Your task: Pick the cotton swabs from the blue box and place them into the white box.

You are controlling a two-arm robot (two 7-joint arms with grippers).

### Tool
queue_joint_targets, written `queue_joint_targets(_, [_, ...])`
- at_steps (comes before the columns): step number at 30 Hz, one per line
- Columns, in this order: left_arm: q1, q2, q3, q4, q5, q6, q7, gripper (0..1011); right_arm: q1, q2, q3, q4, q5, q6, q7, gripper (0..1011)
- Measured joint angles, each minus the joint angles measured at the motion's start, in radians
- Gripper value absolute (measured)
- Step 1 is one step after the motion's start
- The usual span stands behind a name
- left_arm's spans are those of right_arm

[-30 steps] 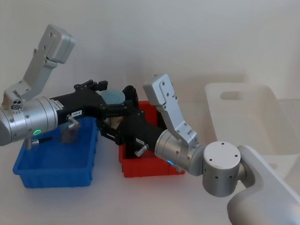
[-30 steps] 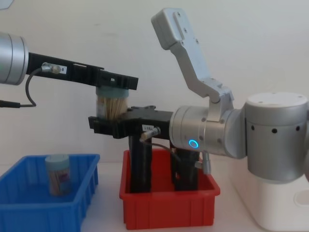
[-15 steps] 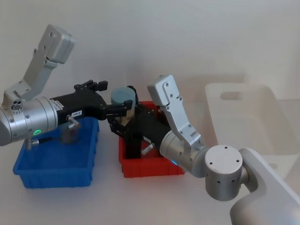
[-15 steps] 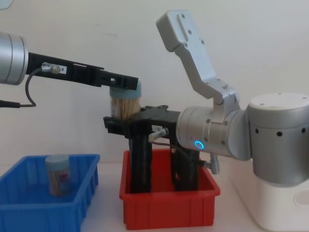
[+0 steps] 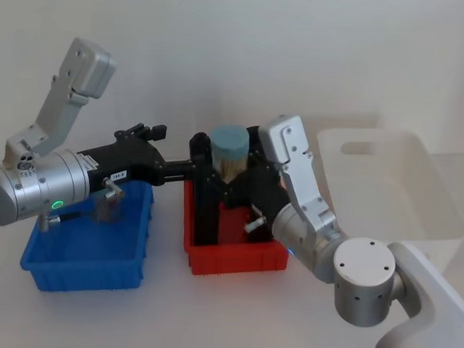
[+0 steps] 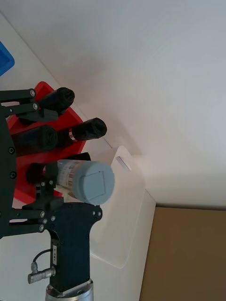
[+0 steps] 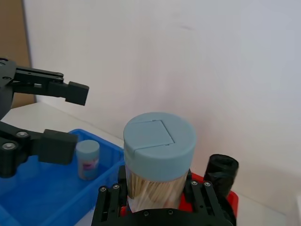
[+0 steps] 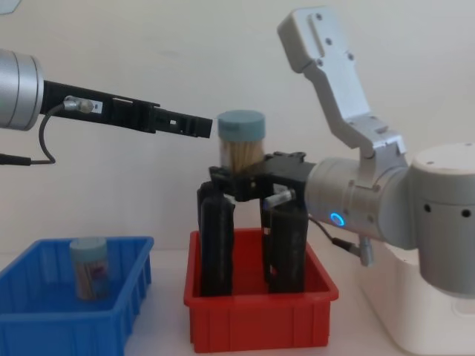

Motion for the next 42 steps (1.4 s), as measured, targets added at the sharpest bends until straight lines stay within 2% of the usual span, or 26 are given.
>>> queue_joint_targets(7, [0.0, 0.0, 0.0, 0.0, 0.0, 0.0, 0.0, 1000, -0.067, 0.048, 0.024, -0.116, 0.009, 0.02, -0.101, 642])
queue_joint_targets(11, [0.0, 0.0, 0.0, 0.0, 0.0, 0.0, 0.0, 1000, -0.093, 0.071, 0.039, -0.16, 0.019, 0.027, -0.138, 642])
queue_joint_targets(14, [0.0, 0.0, 0.0, 0.0, 0.0, 0.0, 0.0, 1000, -0.121, 0.1, 0.061, -0.207, 0.034, 0.037, -0.179, 641])
queue_joint_targets(22, [0.0, 0.0, 0.0, 0.0, 0.0, 0.0, 0.0, 1000, -0.16, 0.157, 0.115, -0.263, 0.076, 0.055, -0.253, 642])
queue_joint_targets(30, [0.0, 0.0, 0.0, 0.0, 0.0, 0.0, 0.0, 999, -0.164, 0.199, 0.168, -0.24, 0.117, 0.075, -0.292, 642])
queue_joint_targets(36, [0.0, 0.0, 0.0, 0.0, 0.0, 0.0, 0.0, 1000, -0.138, 0.214, 0.195, -0.172, 0.137, 0.089, -0.292, 641])
queue_joint_targets(42, [0.0, 0.0, 0.0, 0.0, 0.0, 0.0, 0.0, 1000, -0.099, 0.217, 0.208, -0.083, 0.145, 0.094, -0.257, 641])
